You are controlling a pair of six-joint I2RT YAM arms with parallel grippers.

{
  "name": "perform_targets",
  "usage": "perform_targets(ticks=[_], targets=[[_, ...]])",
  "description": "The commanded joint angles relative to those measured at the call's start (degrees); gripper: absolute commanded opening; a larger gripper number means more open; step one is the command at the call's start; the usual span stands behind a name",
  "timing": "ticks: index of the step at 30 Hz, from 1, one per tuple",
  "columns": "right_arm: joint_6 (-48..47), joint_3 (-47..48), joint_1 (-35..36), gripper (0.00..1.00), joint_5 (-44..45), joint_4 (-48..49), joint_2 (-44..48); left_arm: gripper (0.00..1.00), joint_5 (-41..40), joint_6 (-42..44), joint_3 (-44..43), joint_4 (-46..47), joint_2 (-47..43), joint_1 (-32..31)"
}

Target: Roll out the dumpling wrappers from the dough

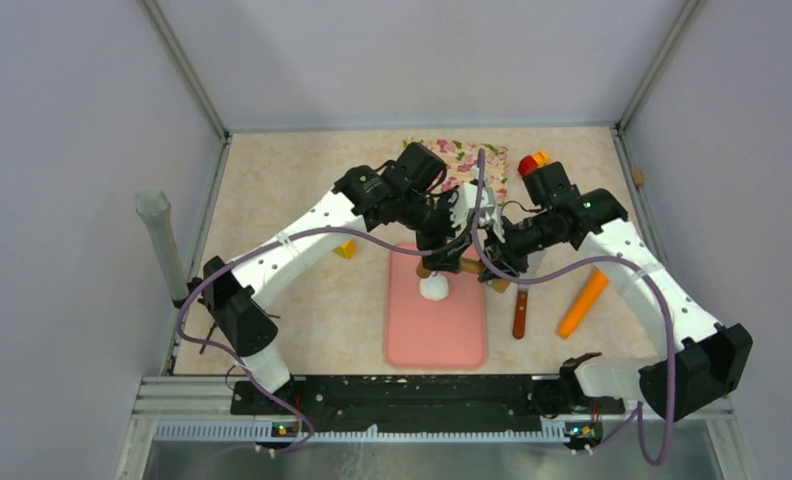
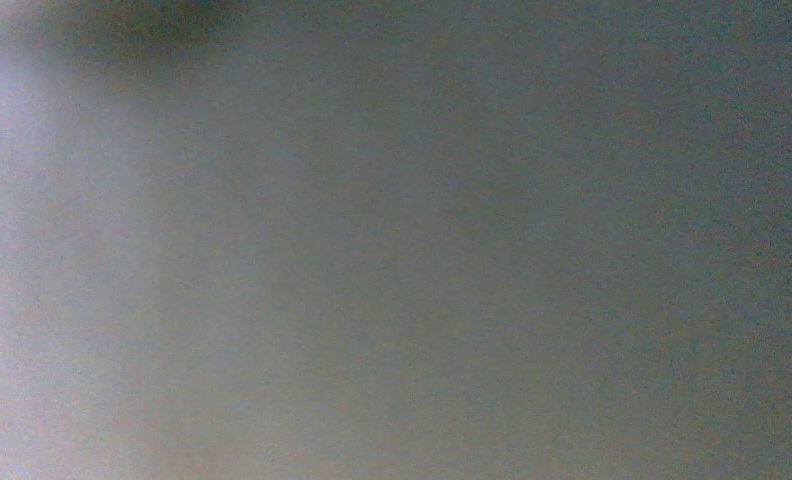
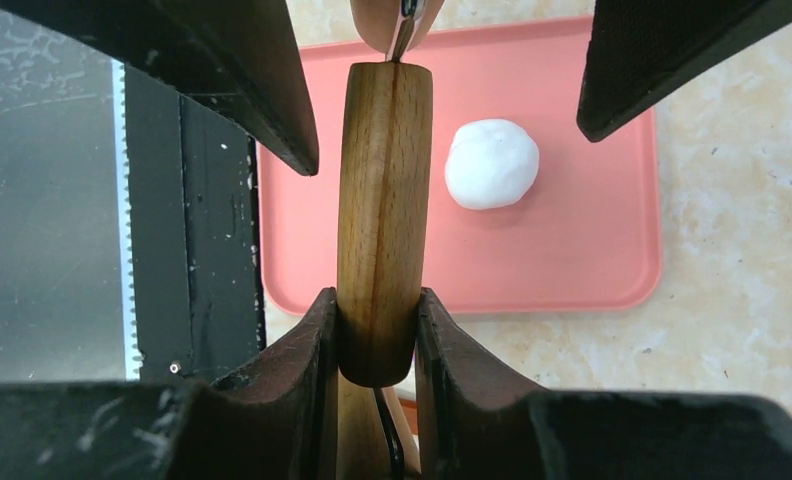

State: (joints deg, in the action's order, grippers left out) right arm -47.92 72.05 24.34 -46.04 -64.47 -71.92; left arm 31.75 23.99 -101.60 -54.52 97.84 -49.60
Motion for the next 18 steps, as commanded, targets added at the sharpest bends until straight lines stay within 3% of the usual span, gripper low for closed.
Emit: perform_targets(ticks=[1,4,7,9,15,16,18], targets=[[4.3,4.8,-3.5,0.0,-8.4,6.6,0.7,0.8,2.2,4.7,-0.1,-7.9,1.9,-2.1],[3.5,5.3,-4.9,0.0,-10.7,5.7,0.7,0.8,3.9,5.4,0.0,-8.9,1.9,-2.1],[1.8,4.8,-5.7,0.0,-12.6,5.3,1.5,0.69,5.9,6.5,-0.5,-11.1,2.3,-2.0],[1.8,3.6,-6.1,0.0,-13.3,6.6,2.3,0.67,6.7,7.0,-0.8,-12.3,2.5,-1.9],[2.5,2.8,-7.2,0.0,-14.4,8.7,3.3,0.74,9.3,7.5,-1.1,-14.4,2.4,-1.3],[2.5,2.9,-7.6,0.0,-14.8,8.9,3.2,0.71,9.7,7.5,-1.2,-14.6,2.5,-1.3],[3.6,3.1,-8.0,0.0,-15.6,9.8,3.1,0.56,10.5,7.7,-1.5,-15.1,2.7,-1.3]])
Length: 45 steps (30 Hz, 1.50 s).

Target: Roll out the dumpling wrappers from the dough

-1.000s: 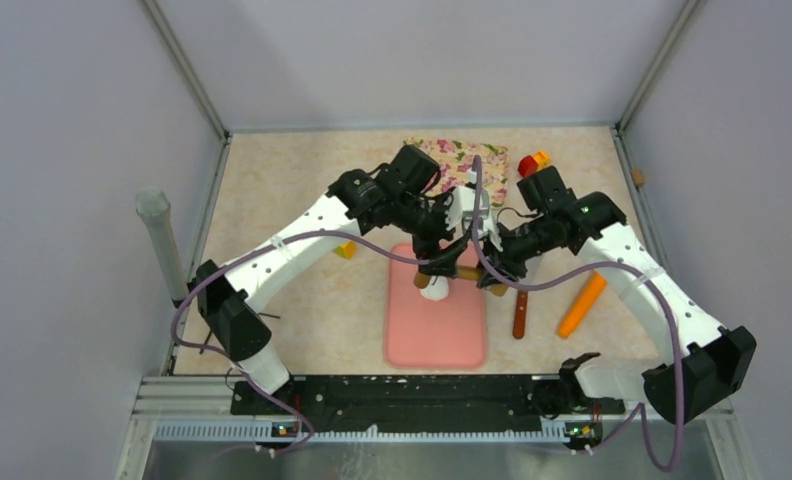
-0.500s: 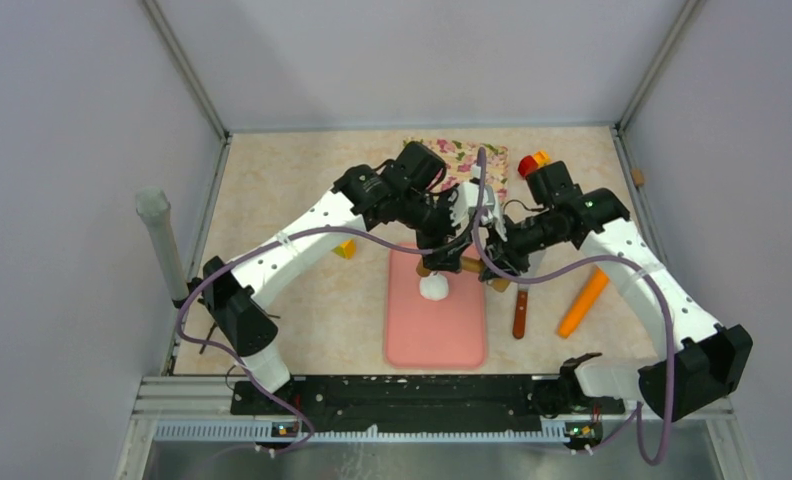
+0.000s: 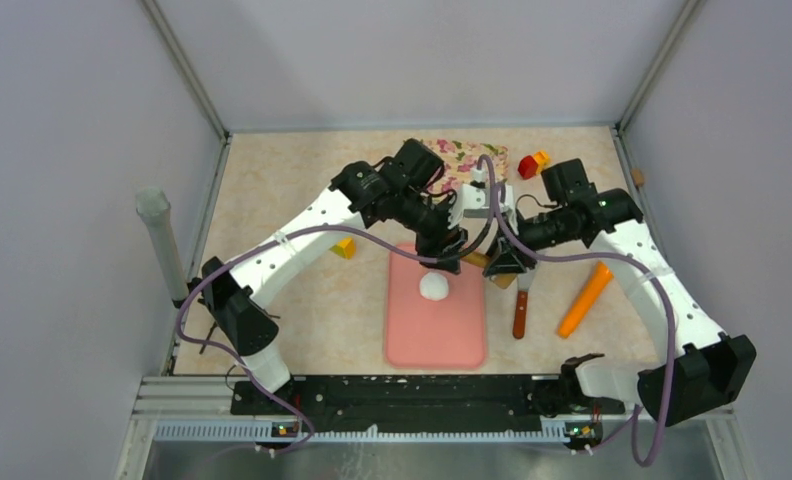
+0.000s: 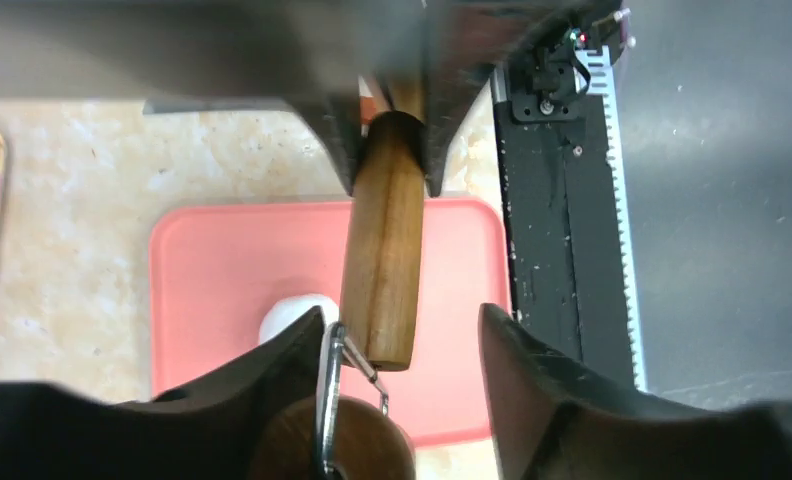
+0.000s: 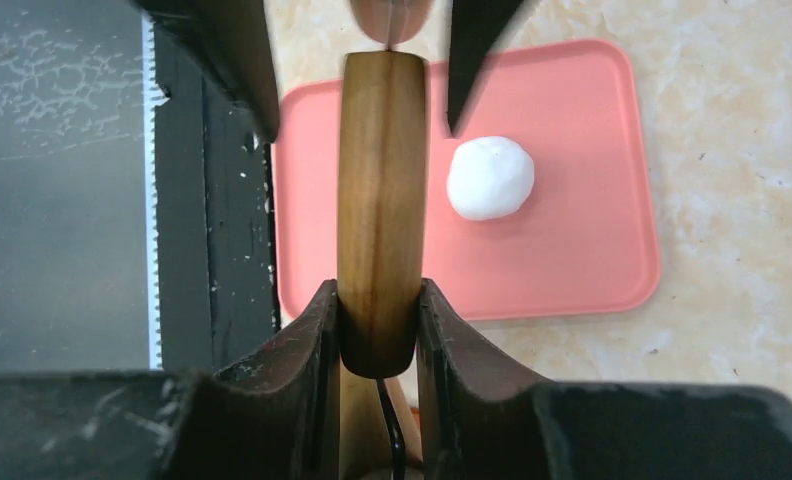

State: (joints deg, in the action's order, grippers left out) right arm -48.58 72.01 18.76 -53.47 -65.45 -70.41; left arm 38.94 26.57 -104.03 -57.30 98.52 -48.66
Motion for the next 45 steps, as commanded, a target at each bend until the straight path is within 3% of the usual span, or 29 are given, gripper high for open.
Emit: perform_targets(ticks=[1,4,5,11,16,20,23,29,32,34,37,41,45], targets=[[4.6,3.3,-2.6,0.0,-8.6,11.2,1.6,0.43,3.6,5.1,0.8,-12.4,2.1,-2.2],[6.5,3.7,-2.7,0.0,-9.5,12.9,1.6,0.03,3.5,4.5,0.0,-12.6,2.5,-2.2],[7.4,3.6,-2.6,0.0,-9.5,13.8,1.6,0.0,2.8,4.1,-0.4,-12.5,2.6,-2.2],[12.6,2.2,-2.6,0.03,-7.2,19.7,3.4,0.0,2.6,0.1,-3.2,-9.7,1.9,0.9],[12.8,-0.6,-2.6,0.34,-2.6,23.7,6.9,0.0,5.8,-1.0,-6.8,-9.2,1.5,6.4],[13.2,-4.0,-2.6,0.69,-0.8,27.2,10.5,0.0,10.0,-2.6,-6.8,-7.3,0.8,9.6],[18.5,-6.3,-2.6,0.82,2.9,33.8,12.4,0.0,13.1,-3.6,-6.5,-5.8,0.2,10.9],[31.5,-5.3,-3.6,0.88,10.0,43.7,11.6,0.0,18.0,-14.2,-2.6,7.5,-3.9,15.7],[40.8,-4.4,-9.0,0.88,3.7,49.9,9.7,0.0,20.0,-25.4,1.3,20.6,-8.2,20.2],[51.4,-5.8,-14.9,0.88,-2.2,58.2,8.7,0.0,21.6,-37.1,6.9,34.3,-11.9,24.4],[72.1,-11.1,-22.2,0.88,-8.8,80.5,7.0,0.0,21.8,-55.0,17.8,61.1,-17.4,28.9],[94.6,-16.1,-23.2,0.88,-15.0,106.1,1.6,0.0,22.1,-67.0,21.0,73.0,-17.9,30.8],[121.8,-24.7,-19.6,0.87,-9.9,153.6,-6.8,0.0,19.8,-84.1,30.8,96.0,-17.4,30.8]])
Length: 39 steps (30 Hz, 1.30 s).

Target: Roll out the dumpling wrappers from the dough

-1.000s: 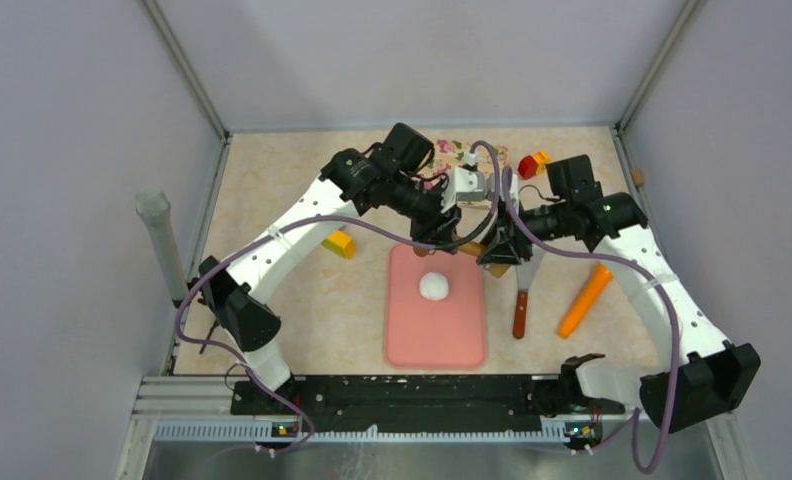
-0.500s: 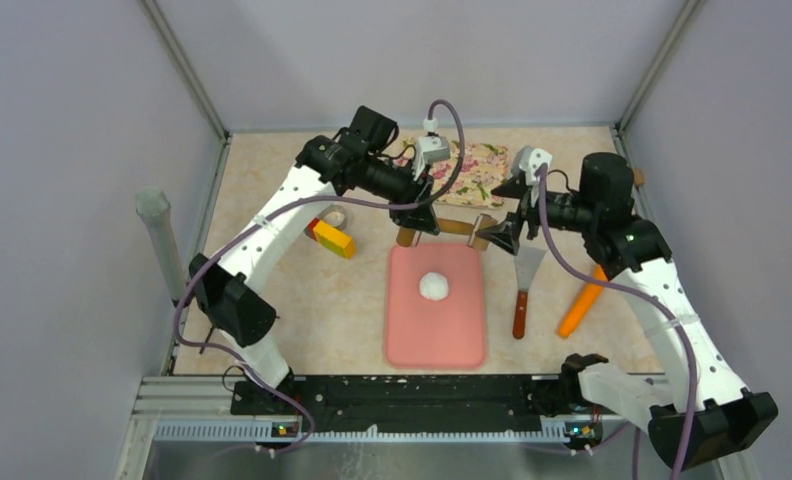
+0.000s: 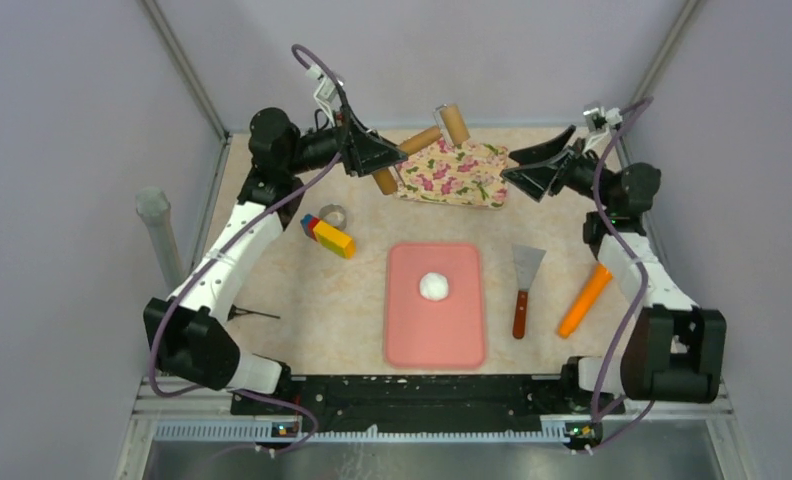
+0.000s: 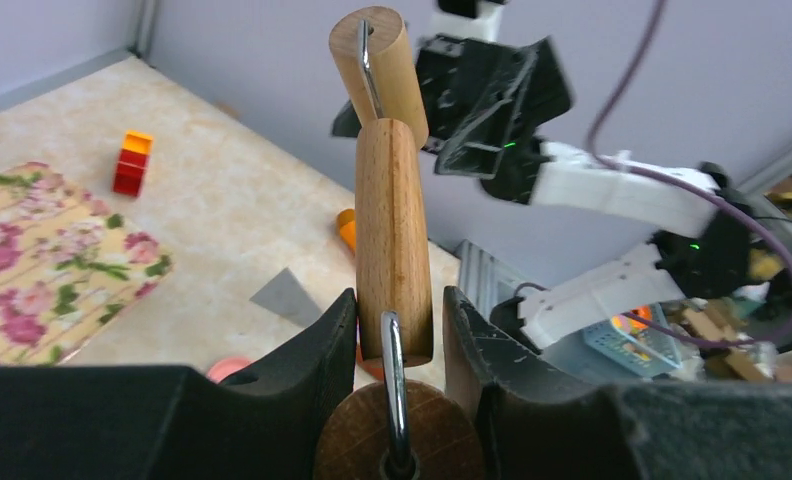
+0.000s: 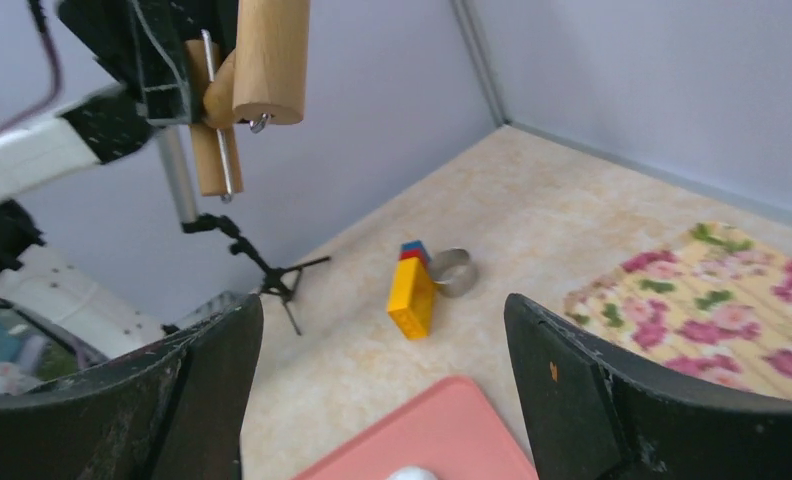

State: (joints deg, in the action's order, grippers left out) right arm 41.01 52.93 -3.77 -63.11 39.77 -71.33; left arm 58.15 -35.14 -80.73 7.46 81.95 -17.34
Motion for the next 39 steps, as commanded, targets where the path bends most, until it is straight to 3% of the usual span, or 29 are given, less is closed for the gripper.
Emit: perform_targets(ticks=[1,3,7,12,27,35,38,39], targets=[[36.4,-6.2,4.2,0.88,1.0,55.7,-7.8,0.0,-0.2,-25.2,9.8,36.3,-0.7,-0.5],[38.7,-5.1,7.7,0.88,1.8,57.5,-10.1,0.0,-1.5,-27.9,12.7,41.4,-0.6,-0.7],[35.0,-3.6,14.1,0.88,5.0,55.1,-11.5,0.0,-2.8,-28.1,15.8,42.5,-0.4,-1.2],[25.2,-1.0,21.2,0.86,9.4,42.8,-12.7,0.0,-3.4,-27.6,18.3,44.0,0.1,-2.6],[25.3,3.4,28.7,0.66,18.2,40.1,-20.9,0.0,-4.2,-24.4,21.7,48.6,2.8,-5.2],[26.5,1.4,28.1,0.38,20.9,40.8,-19.3,0.0,-3.5,-21.3,22.9,47.6,3.2,-5.6],[27.1,1.4,27.7,0.19,20.9,41.6,-19.3,0.0,-3.2,-19.7,23.2,46.6,3.2,-5.6],[27.5,1.6,27.7,0.07,20.7,42.4,-19.5,0.0,-3.2,-19.1,23.3,45.7,3.2,-5.6]])
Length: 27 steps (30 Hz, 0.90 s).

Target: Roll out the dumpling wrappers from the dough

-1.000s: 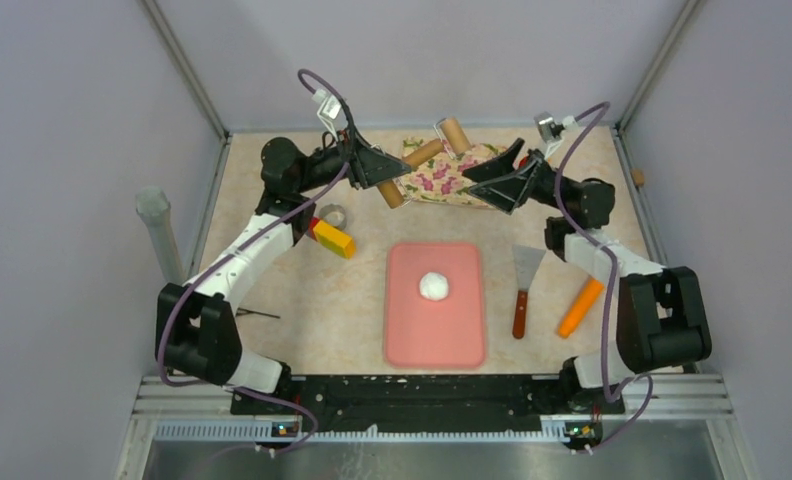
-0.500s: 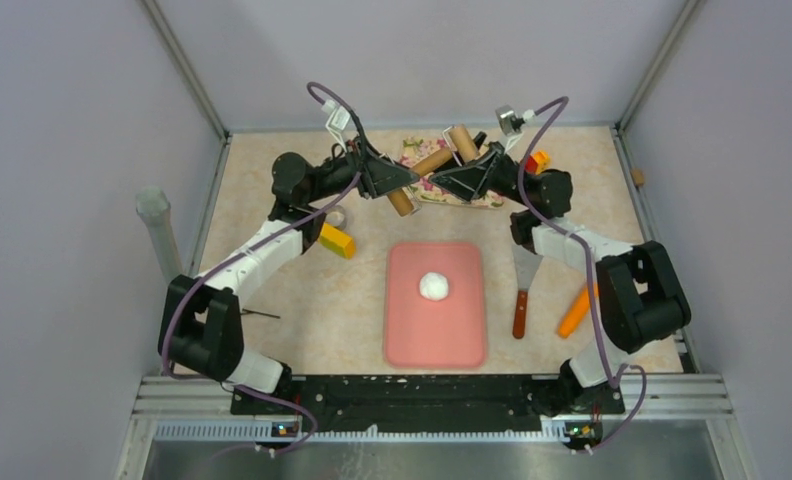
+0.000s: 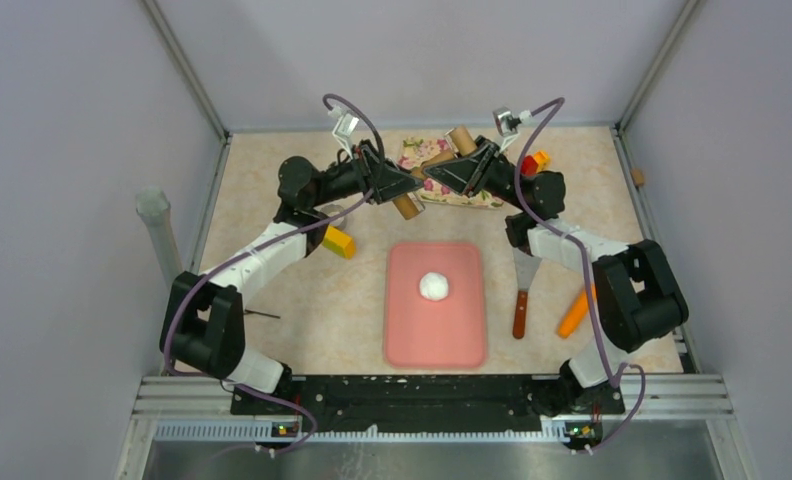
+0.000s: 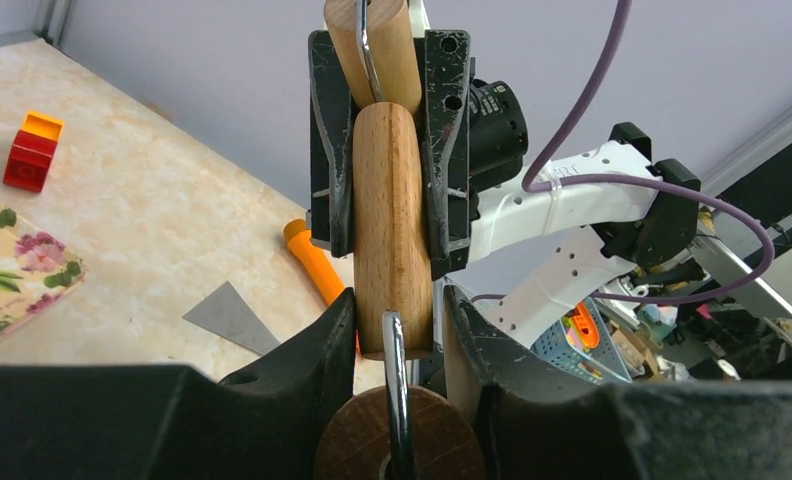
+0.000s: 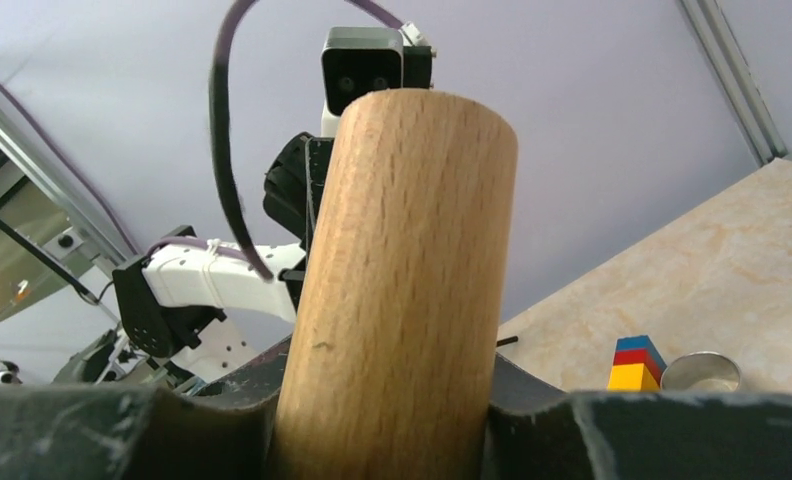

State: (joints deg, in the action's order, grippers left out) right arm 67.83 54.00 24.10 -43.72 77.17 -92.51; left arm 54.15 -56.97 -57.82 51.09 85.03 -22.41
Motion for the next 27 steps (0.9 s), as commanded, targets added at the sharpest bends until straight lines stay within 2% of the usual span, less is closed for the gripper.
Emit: perform_targets(ticks=[1,4,5,6,8,10,14,17,19,21,27], targets=[[0.9,0.7,-0.2,0.0,1.0,5.4,1.5,0.0,0.8,3.4,0.5,1.4,0.2,-0.5],[0.5,0.7,-0.3,0.0,0.0,6.1,1.7,0.0,1.1,5.3,0.2,-0.9,0.2,-0.5],[-0.2,0.6,-0.5,0.0,-0.2,5.9,2.0,0.06,1.1,5.8,-0.3,-2.6,0.2,-0.5],[-1.1,0.5,-0.7,0.0,-0.5,5.0,2.5,0.2,1.2,6.5,-1.2,-4.9,0.2,-0.5],[-3.9,0.5,-1.8,0.0,-1.8,1.7,3.8,0.54,1.6,7.8,-3.3,-9.3,-0.1,-0.2],[-7.9,0.4,-4.0,0.0,-2.9,-3.9,5.6,0.96,1.9,8.9,-5.1,-12.4,-0.7,0.6],[-24.0,0.1,-10.2,0.0,-2.4,-23.2,12.2,0.99,1.5,13.1,-8.9,-20.9,-2.5,3.9],[-45.6,0.9,-12.5,0.0,2.1,-43.0,19.3,0.99,-5.0,27.5,-13.5,-37.9,-3.3,4.9],[-55.7,0.4,-13.0,0.0,6.9,-53.7,23.6,0.99,-10.2,37.8,-16.5,-50.0,-2.8,4.7],[-62.1,-0.9,-13.5,0.0,9.8,-58.6,28.0,0.99,-14.1,46.6,-16.8,-56.4,-1.7,4.0],[-73.6,-2.3,-13.7,0.0,15.9,-70.0,39.1,0.99,-25.6,67.1,-17.3,-65.9,5.9,-1.9]])
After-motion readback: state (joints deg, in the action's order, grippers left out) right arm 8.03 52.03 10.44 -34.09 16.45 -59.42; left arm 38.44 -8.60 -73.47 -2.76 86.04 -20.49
